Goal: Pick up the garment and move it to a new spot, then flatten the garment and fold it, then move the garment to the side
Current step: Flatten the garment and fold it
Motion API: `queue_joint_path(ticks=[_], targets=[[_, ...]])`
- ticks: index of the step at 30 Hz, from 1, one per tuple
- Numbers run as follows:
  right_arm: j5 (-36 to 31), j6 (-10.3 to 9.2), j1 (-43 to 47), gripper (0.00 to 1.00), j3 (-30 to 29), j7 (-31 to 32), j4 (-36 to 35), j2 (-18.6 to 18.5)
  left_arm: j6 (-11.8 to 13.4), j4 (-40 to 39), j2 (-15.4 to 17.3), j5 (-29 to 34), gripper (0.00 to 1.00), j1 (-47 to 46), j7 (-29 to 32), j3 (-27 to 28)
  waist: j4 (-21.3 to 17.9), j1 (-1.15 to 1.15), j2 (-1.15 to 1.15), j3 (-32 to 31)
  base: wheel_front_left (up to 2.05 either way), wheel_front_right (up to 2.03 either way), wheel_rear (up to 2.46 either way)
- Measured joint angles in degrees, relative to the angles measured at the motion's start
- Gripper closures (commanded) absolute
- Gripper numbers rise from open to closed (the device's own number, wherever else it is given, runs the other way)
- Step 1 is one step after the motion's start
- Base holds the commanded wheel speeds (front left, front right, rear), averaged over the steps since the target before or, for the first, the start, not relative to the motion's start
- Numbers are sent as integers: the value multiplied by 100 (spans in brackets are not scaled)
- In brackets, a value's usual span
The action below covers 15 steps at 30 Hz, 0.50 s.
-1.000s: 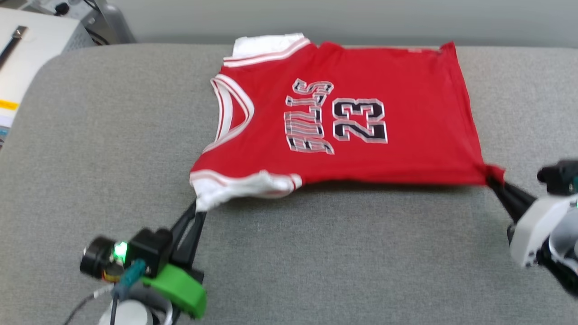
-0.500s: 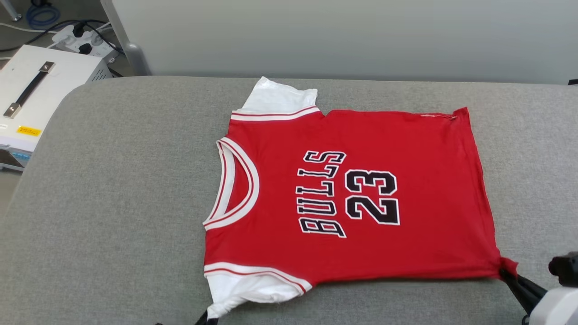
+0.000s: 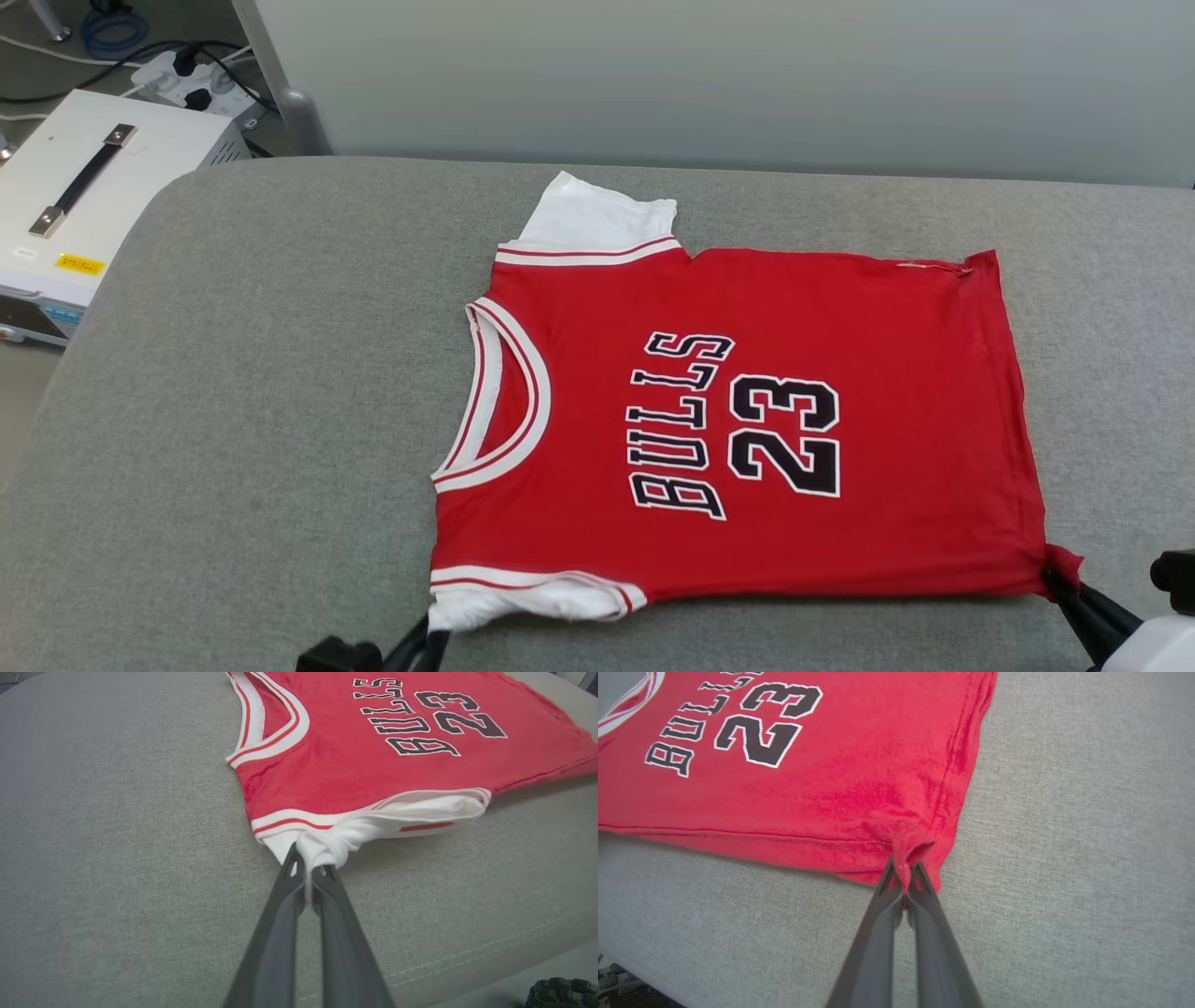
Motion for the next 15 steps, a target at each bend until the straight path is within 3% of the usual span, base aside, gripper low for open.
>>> queue_joint_path(ticks=[6, 15], targets=[[-169, 0, -135, 100, -267, 247, -263, 151, -398, 146, 203, 263, 100, -995, 142, 49, -54, 0, 0, 83, 0, 0, 0], [-283, 0, -1244, 100, -159, 474, -187, 266, -982, 847, 191, 359, 100, -2480, 378, 75, -217, 0, 0, 522, 0, 0, 0]])
